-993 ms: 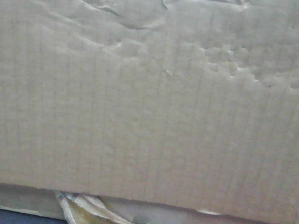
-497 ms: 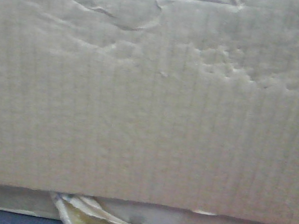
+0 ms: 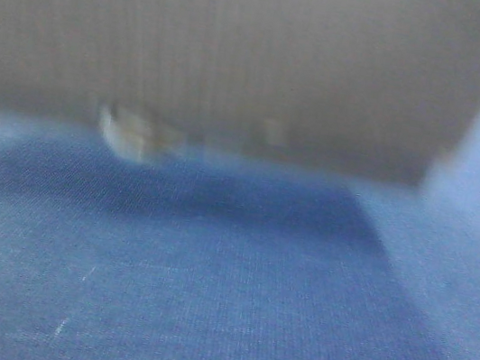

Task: Stack two boxes on right shelf middle
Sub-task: 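Lift the two stacked boxes off the table with both grippers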

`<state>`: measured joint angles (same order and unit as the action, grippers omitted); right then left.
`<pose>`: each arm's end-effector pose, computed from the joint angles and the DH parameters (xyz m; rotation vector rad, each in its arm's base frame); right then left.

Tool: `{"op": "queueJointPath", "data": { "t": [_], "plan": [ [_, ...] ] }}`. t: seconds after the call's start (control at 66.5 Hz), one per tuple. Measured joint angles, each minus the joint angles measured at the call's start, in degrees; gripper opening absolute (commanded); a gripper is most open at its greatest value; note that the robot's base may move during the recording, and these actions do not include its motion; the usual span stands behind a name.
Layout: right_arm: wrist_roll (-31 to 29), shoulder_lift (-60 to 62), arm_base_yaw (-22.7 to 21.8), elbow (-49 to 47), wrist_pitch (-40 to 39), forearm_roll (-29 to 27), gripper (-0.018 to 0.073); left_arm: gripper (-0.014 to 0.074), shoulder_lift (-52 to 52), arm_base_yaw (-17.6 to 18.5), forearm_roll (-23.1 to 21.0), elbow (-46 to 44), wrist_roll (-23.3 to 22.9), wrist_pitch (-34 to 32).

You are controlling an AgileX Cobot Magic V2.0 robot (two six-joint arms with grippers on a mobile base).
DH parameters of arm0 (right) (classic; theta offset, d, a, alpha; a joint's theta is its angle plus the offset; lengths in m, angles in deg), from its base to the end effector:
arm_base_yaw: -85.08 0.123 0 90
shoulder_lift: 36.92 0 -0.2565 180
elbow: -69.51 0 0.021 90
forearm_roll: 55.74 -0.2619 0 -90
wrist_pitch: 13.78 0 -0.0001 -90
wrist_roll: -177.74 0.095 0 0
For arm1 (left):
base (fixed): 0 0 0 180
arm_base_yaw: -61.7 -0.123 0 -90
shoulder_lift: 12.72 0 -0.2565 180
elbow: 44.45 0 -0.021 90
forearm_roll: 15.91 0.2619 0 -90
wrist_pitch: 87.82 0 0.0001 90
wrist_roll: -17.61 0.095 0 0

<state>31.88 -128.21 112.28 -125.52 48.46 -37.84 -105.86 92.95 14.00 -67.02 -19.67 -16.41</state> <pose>0.2939 0.1220 0.3948 0.0944 2.3577 0.1167 0.2870 -0.1216 0.4225 -0.1260 2.3016 0.0911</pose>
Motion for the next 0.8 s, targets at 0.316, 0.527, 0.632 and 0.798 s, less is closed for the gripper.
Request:
{"op": "queueJointPath", "data": {
  "t": [0.316, 0.527, 0.632, 0.798],
  "plan": [
    [0.39, -0.11, 0.0, -5.43, -6.66, 5.13, -0.0154, -0.0111, 0.67, 0.0, 5.55, -4.82, -0.24, -3.53],
    [3.56, -0.1, 0.0, -5.43, -7.06, 8.02, -0.0154, -0.0111, 0.67, 0.0, 5.55, -4.82, -1.22, -5.85],
    [5.21, -0.1, 0.0, -5.43, -7.51, 9.46, -0.0154, -0.0111, 0.67, 0.0, 5.79, -4.82, -2.4, -7.23],
    [5.83, -0.1, 0.2, -5.56, -7.55, 9.94, -0.0154, -0.0111, 0.67, 0.0, 6.13, -4.82, -3.02, -7.5]
  ]
}}
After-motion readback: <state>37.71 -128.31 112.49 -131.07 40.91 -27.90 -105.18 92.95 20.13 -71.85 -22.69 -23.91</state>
